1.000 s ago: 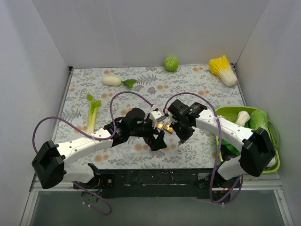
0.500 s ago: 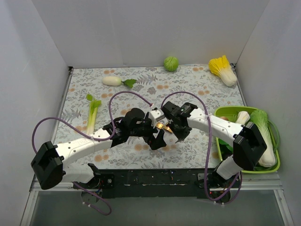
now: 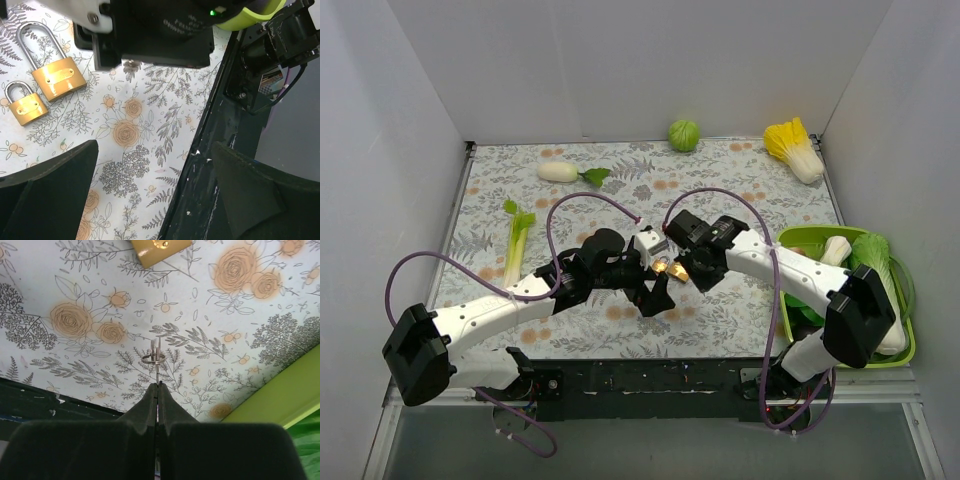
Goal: Unlock with the key
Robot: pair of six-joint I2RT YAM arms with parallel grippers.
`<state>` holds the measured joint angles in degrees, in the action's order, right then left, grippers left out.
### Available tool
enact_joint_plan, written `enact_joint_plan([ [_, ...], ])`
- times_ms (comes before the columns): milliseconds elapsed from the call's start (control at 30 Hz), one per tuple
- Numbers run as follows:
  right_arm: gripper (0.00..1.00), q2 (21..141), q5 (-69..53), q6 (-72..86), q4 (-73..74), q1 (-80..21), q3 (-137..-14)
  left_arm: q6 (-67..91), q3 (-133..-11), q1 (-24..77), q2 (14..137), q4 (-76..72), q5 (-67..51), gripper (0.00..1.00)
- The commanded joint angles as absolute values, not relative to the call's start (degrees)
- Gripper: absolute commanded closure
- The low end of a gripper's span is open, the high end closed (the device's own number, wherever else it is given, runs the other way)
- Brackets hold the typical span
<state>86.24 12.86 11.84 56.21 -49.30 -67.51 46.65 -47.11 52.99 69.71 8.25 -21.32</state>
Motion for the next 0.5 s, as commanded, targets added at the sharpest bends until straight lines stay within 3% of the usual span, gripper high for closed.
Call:
enact_joint_plan([
  [0, 0.99, 80.35, 14.70, 12.22, 51.54, -46.85, -68.93, 48.25, -47.37, 53.17, 67.50, 5.98, -21.01, 0.05],
  [133, 0.99, 82.43, 4.15, 12.66, 51.31, -46.76, -61.89, 52.90, -44.57, 53.17, 66.45, 0.81, -20.65, 0.06],
  [267, 0.99, 83.69, 4.22, 12.57, 51.16, -46.93, -58.18, 58.44, -40.00, 53.26, 65.48, -5.27, -20.04, 0.06],
  [467, 0.99, 79.20, 0.36, 12.92, 53.08, -46.76, -71.96, 60.29, -38.94, 53.26, 65.57, -6.06, -18.63, 0.06],
])
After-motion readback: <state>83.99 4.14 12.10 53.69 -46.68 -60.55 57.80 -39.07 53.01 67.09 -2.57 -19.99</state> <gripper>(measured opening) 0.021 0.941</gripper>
